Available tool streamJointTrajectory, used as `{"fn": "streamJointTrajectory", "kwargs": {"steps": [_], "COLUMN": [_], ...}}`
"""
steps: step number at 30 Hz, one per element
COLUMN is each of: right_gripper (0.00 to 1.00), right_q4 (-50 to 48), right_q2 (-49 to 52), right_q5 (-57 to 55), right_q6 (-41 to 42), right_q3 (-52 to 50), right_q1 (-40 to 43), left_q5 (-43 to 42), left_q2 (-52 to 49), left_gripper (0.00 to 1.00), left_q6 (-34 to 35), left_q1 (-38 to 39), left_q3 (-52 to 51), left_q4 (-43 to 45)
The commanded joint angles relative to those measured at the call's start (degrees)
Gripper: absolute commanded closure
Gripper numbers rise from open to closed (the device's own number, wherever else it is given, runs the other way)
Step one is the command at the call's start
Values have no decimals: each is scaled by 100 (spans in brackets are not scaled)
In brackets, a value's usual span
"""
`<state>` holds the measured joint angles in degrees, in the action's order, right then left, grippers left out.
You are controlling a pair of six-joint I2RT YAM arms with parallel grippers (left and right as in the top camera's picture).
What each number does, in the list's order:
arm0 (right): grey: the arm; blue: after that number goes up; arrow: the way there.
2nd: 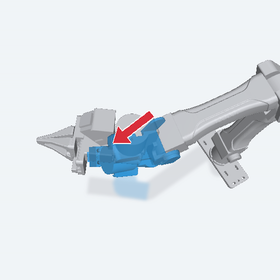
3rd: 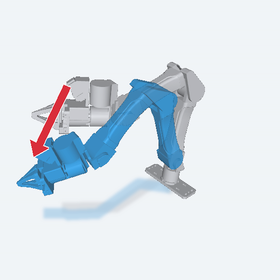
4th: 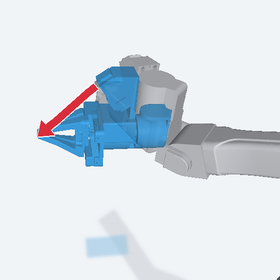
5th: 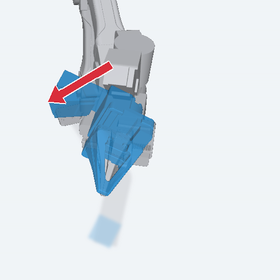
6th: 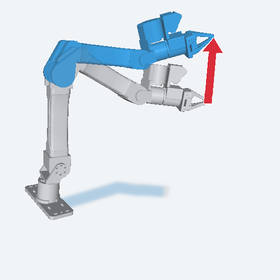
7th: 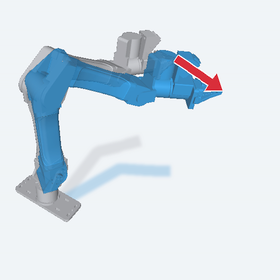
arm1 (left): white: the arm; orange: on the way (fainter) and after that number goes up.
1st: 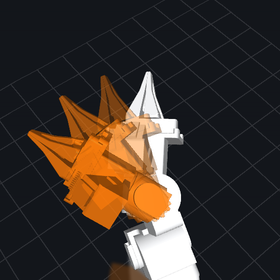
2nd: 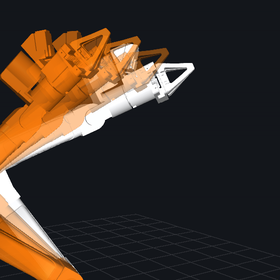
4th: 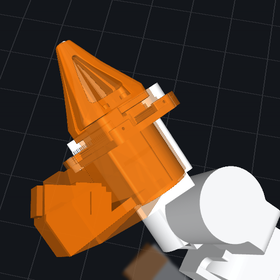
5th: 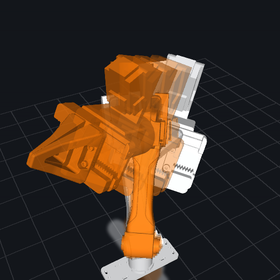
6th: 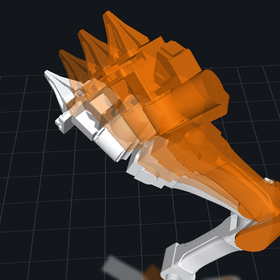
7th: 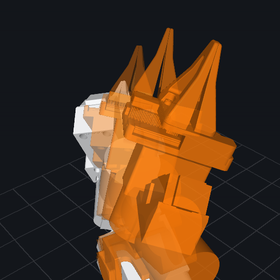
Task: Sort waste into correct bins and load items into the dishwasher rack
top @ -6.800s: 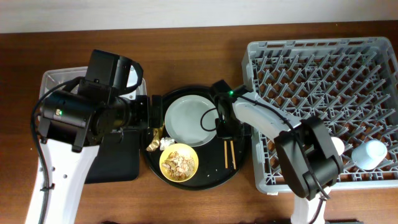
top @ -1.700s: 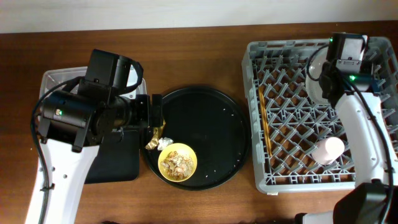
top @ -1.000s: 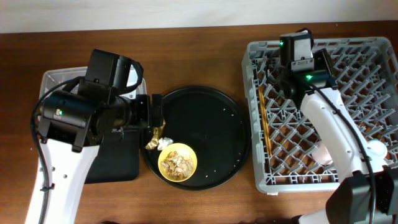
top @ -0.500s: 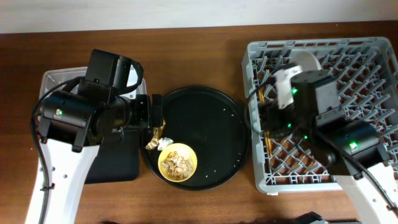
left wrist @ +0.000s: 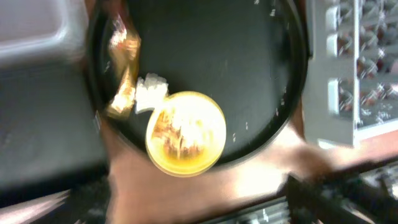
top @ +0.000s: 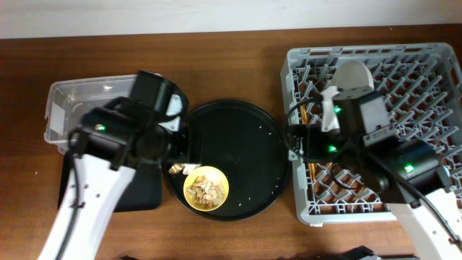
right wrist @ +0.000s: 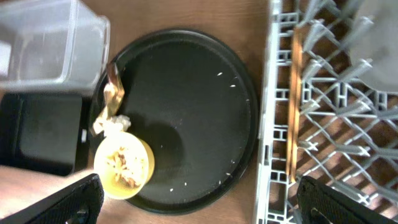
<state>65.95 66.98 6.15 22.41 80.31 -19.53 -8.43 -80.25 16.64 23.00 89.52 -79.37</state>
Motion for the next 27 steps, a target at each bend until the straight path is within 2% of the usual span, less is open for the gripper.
{"fn": "streamJointTrajectory", "kwargs": {"steps": [1,3,5,8,9,11,12,14,19,24,27], "right_gripper": [2,2,2,2,2,2,1,2,2,2,2], "right_q4": [203,334,387,551,654,1008,1211,1364,1316,1569,1825], "right_q2": [-131,-144,-142,-142,-144,-254,-411,-739,-1832,-2063,-2061], "right_q5": [-68,-372,-286,560,837,949,944,931,1001,1069,1764], "right_q6": [229,236,562,549,289,-479,-844,-1110,-1150,-1139,-1123], "right_q3": [17,17,17,17,17,17,17,17,17,17,17], "right_q1": [376,739,1513,2350,2511,2555,2555,2555,2555,2555,2555], "left_q5": [256,295,420,997,1073,1246,1257,1257,1255,1255,1255], "left_q2": [-9,-20,-24,-168,-293,-568,-719,-793,-793,-793,-793], "left_gripper": [24,24,25,24,24,19,0,0,0,0,0], "left_q6": [516,914,922,927,929,927,927,925,927,927,927], "left_q1": [841,1401,1832,2275,2374,2463,2461,2461,2461,2461,2461], "left_q3": [-1399,-2308,-2833,-3156,-3202,-3220,-3220,-3220,-3217,-3217,-3217], "left_q4": [632,1263,1860,2280,2361,2463,2490,2468,2472,2487,2485]}}
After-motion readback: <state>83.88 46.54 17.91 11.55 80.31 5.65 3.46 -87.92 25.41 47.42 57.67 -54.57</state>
